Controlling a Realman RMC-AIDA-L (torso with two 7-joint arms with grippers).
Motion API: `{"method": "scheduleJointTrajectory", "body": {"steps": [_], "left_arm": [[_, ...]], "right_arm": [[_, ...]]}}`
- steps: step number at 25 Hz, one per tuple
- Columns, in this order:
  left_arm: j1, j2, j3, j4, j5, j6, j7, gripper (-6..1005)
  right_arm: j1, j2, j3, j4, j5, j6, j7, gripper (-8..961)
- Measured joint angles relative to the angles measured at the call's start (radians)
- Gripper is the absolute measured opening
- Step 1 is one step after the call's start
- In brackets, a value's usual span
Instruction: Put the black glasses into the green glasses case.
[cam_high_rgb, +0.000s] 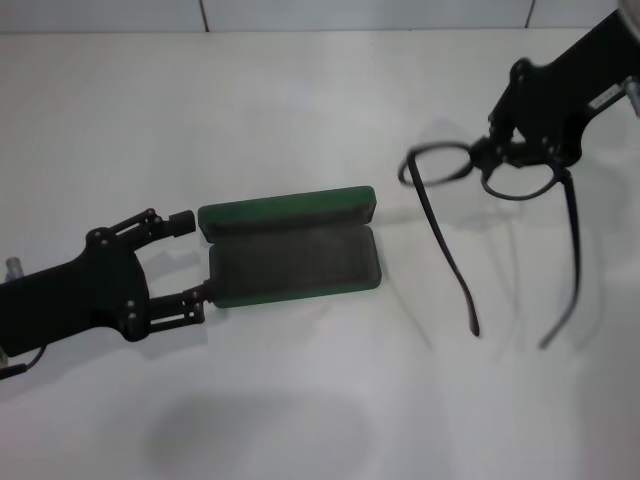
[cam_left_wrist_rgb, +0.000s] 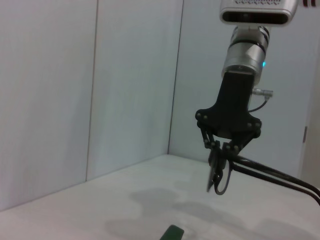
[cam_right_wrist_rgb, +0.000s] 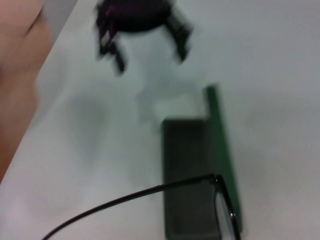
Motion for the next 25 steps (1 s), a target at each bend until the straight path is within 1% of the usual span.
{"method": "scheduleJointTrajectory", "body": {"steps": [2, 4, 5, 7, 8, 10, 13, 15, 20, 23, 25], "left_arm": [[0.001, 0.000, -0.001, 0.000, -0.012, 0.006, 0.000, 880], [0.005, 0.000, -0.002, 0.000, -0.035, 0.010, -0.001, 880], [0.008, 0.001, -0.003, 0.000, -0.053, 0.010, -0.009, 879], [0.010, 0.005, -0.004, 0.002, -0.082, 0.011, -0.042, 879], [0.008, 0.009, -0.004, 0.004, -0.092, 0.011, -0.069, 879], [-0.002, 0.017, -0.004, 0.007, -0.100, 0.011, -0.111, 879], [-0.021, 0.028, -0.001, 0.004, -0.101, 0.022, -0.135, 878], [-0.032, 0.031, 0.003, 0.004, -0.098, 0.055, -0.138, 877], [-0.060, 0.033, 0.004, 0.008, -0.097, 0.144, -0.109, 876], [-0.065, 0.027, 0.004, 0.003, -0.097, 0.186, 0.041, 875], [-0.064, 0.019, -0.001, 0.001, -0.106, 0.188, 0.137, 875]], "right_arm": [[-0.034, -0.005, 0.079, -0.006, 0.024, 0.001, 0.017, 56], [-0.066, -0.003, 0.108, -0.015, 0.065, 0.029, 0.034, 56], [-0.091, 0.003, 0.112, -0.025, 0.102, 0.058, 0.043, 56], [-0.138, 0.022, 0.107, -0.049, 0.165, 0.116, 0.046, 56], [-0.162, 0.035, 0.102, -0.060, 0.190, 0.143, 0.040, 56], [-0.210, 0.072, 0.084, -0.083, 0.255, 0.221, 0.009, 57], [-0.223, 0.095, 0.072, -0.078, 0.300, 0.264, -0.032, 57], [-0.223, 0.105, 0.063, -0.073, 0.327, 0.271, -0.057, 57], [-0.214, 0.109, 0.035, -0.061, 0.375, 0.272, -0.067, 58], [-0.211, 0.109, 0.015, -0.060, 0.396, 0.267, -0.065, 58], [-0.211, 0.109, 0.006, -0.059, 0.402, 0.262, -0.064, 59]]}}
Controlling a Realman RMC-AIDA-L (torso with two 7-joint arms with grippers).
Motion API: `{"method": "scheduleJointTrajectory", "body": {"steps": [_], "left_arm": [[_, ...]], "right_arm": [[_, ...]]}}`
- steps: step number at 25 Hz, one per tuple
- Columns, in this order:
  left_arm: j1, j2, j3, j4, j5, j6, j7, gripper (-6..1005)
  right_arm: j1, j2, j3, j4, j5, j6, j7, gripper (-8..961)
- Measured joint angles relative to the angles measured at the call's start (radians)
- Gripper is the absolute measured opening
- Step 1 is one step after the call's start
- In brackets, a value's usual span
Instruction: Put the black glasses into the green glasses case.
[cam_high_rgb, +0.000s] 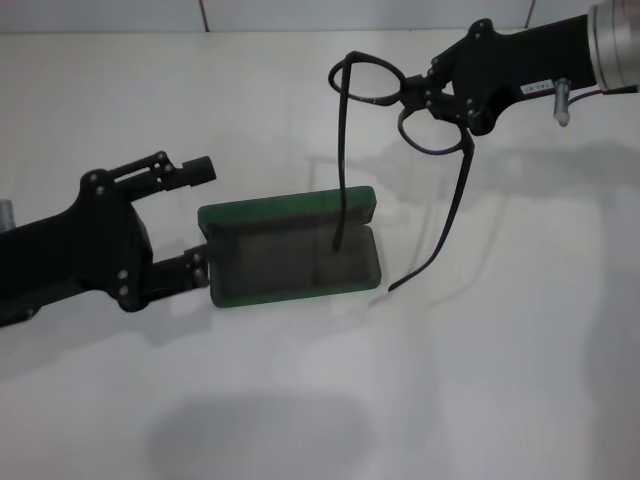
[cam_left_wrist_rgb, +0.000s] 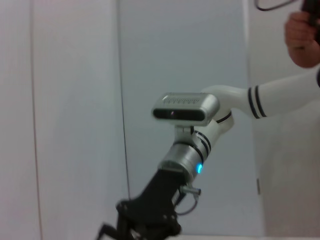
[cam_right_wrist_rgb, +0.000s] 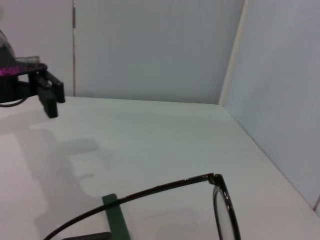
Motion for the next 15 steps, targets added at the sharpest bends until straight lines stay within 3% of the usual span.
{"method": "scheduleJointTrajectory", "body": {"steps": [5, 15], "left_arm": [[-0.026, 0.005, 0.003, -0.008, -0.008, 0.000, 0.105, 658], [-0.077, -0.002, 0.040, -0.011, -0.005, 0.020, 0.170, 347]], "right_arm": [[0.002, 0.000, -0.037, 0.000, 0.018, -0.027, -0.002, 59], [-0.004, -0.007, -0.051, 0.049, 0.179, -0.065, 0.003, 60]]}}
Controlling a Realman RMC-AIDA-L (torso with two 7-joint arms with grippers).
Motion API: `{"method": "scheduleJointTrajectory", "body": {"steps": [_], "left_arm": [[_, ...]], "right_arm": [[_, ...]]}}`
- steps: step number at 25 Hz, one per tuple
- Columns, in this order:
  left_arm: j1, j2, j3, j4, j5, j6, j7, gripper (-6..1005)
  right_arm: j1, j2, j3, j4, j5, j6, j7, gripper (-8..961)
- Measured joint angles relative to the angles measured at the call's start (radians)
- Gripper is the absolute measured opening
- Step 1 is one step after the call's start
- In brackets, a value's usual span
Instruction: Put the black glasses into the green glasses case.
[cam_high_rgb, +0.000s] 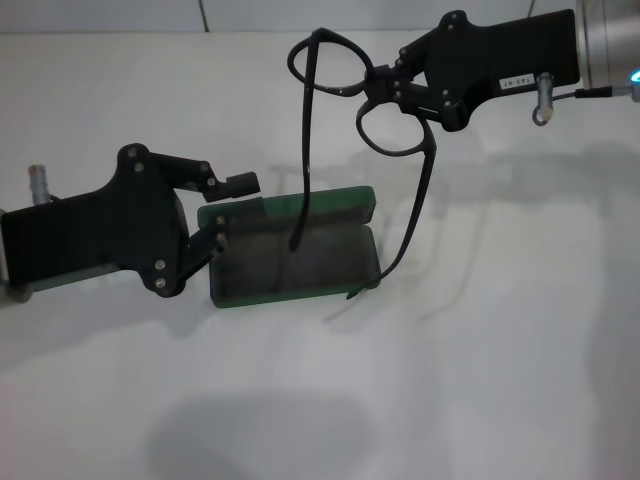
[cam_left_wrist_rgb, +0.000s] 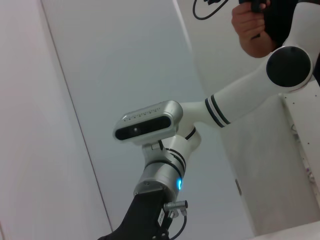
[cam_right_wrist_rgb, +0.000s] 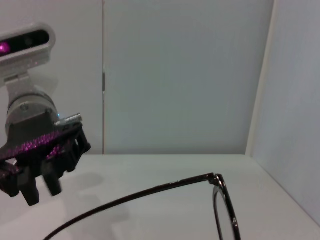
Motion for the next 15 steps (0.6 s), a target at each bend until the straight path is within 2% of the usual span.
{"method": "scheduleJointTrajectory", "body": {"steps": [4, 9, 15], "left_arm": [[-0.006, 0.000, 0.002, 0.001, -0.005, 0.005, 0.001, 215], [-0.020, 0.001, 0.004, 0.006, -0.015, 0.032, 0.003, -2], [-0.051, 0.006, 0.013, 0.001, -0.039, 0.062, 0.000, -2]], "right_arm": [[-0.009, 0.003, 0.008, 0.002, 0.008, 0.000, 0.005, 61], [-0.030, 0.003, 0.009, 0.023, 0.065, 0.001, 0.006, 62], [-0.043, -0.008, 0.009, 0.072, 0.125, 0.001, -0.001, 62]]}}
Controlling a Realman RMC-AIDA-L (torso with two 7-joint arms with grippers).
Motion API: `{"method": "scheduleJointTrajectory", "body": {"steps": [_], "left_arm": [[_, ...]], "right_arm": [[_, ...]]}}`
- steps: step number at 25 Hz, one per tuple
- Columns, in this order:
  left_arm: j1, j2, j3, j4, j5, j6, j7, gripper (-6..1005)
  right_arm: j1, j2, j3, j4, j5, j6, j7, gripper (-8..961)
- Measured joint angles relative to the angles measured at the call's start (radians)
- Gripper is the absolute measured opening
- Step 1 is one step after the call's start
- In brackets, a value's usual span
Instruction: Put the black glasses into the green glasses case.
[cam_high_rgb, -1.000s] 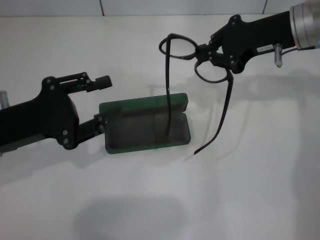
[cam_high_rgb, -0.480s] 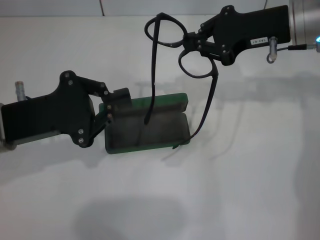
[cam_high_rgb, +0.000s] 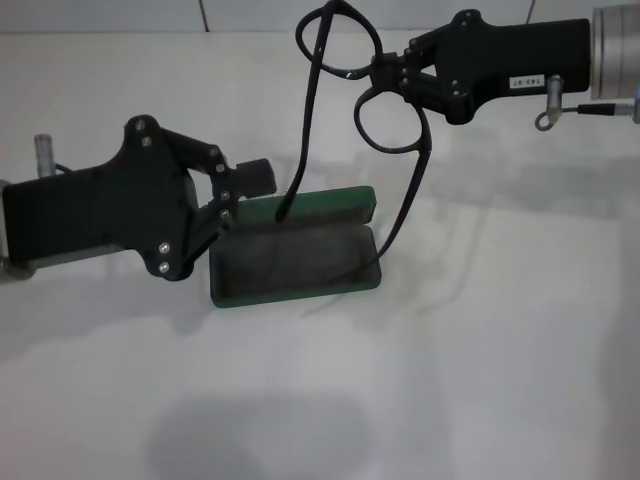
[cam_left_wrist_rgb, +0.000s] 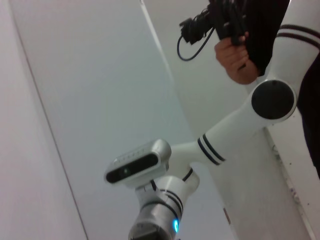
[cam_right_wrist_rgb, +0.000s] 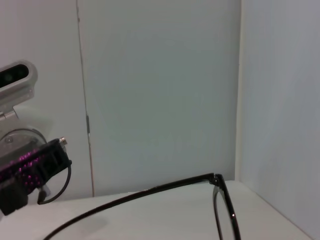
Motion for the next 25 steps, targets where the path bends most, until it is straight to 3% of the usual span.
{"method": "scheduleJointTrajectory", "body": {"steps": [13, 25], "left_arm": [[-0.051, 0.007, 0.044, -0.001, -0.082, 0.002, -0.050, -2], [-0.073, 0.003, 0.094, 0.008, -0.084, 0.005, -0.049, -2]], "right_arm": [[-0.082, 0.012, -0.002, 0.008, 0.124, -0.041, -0.074, 64], [-0.079, 0.013, -0.010, 0.025, 0.141, -0.101, -0.069, 65]]}}
